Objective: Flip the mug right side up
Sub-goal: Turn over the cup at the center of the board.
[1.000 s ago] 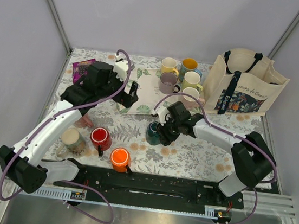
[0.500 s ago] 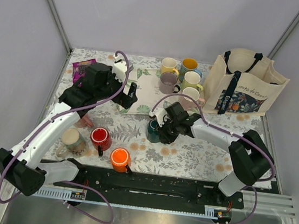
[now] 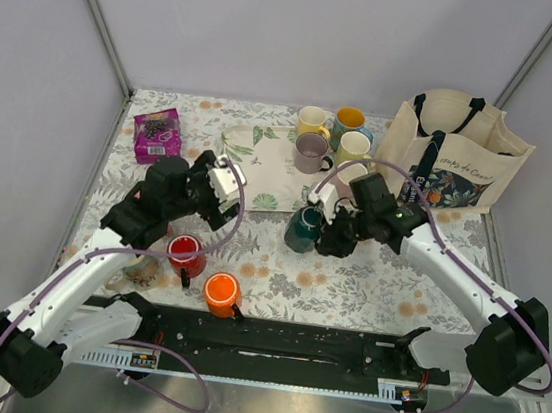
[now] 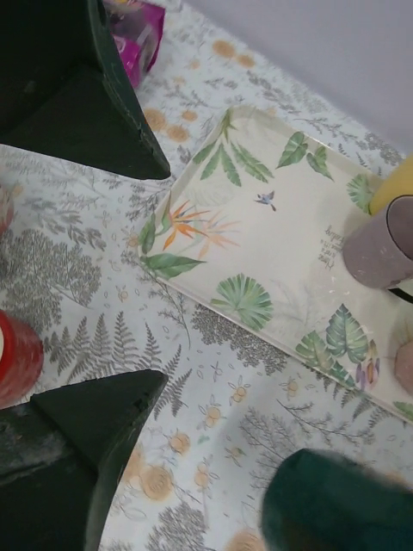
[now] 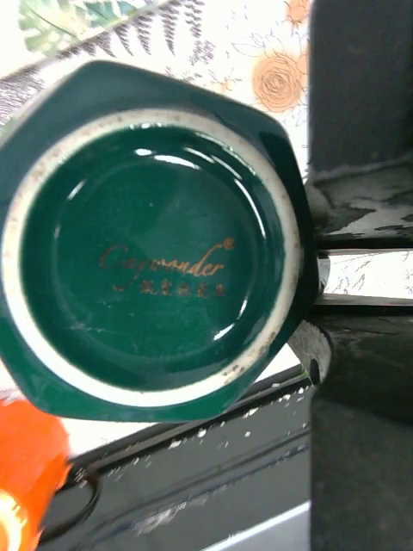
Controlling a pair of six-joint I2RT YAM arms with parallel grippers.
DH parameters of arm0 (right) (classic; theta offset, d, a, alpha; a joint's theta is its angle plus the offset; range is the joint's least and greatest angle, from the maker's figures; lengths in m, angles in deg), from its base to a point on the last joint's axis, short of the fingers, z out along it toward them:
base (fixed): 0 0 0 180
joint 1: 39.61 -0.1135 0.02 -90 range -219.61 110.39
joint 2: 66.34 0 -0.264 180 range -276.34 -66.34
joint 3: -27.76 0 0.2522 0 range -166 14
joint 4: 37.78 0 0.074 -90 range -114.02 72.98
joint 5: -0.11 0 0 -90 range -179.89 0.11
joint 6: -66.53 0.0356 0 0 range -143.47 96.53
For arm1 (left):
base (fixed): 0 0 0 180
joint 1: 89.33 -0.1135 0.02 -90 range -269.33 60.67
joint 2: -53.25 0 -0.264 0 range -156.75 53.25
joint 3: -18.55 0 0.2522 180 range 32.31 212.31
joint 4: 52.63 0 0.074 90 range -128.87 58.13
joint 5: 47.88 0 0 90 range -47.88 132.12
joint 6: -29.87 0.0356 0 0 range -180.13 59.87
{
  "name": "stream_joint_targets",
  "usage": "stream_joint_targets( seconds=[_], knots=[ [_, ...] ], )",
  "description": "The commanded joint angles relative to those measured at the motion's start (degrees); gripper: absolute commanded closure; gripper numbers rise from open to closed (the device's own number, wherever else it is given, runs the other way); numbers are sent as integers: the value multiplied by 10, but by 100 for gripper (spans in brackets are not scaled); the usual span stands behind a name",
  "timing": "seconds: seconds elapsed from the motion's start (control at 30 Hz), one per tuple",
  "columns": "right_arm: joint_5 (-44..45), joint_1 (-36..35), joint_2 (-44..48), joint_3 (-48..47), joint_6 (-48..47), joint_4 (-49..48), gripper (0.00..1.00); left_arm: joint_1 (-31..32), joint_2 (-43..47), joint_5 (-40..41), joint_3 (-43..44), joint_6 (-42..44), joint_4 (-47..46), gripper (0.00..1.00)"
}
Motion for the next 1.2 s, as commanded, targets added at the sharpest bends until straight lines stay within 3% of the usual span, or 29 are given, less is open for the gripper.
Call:
stream_joint_targets(
  seconds=[0.0, 0.13, 0.23, 0.47, 0.73, 1.03, 1.17],
  knots=[
    [-164, 37, -9, -110, -7, 35, 100, 9, 60, -37, -72, 184, -115, 6],
    [-266, 67, -38, -143, 22, 68, 100, 30, 141, -46, -188, 338, -278, 1],
    [-314, 88, -50, -144, 42, 61, 100, 35, 170, -98, -245, 426, -357, 1],
    [-408, 127, -61, -108, 110, -4, 100, 67, 150, -153, -272, 486, -442, 7],
    [-472, 143, -92, -105, 210, -92, 100, 92, 101, -210, -266, 513, -462, 11],
    [-504, 144, -111, -103, 265, -145, 100, 93, 57, -242, -253, 563, -481, 24],
    [-515, 144, -118, -103, 291, -167, 100, 93, 24, -259, -261, 608, -551, 31]
  ],
)
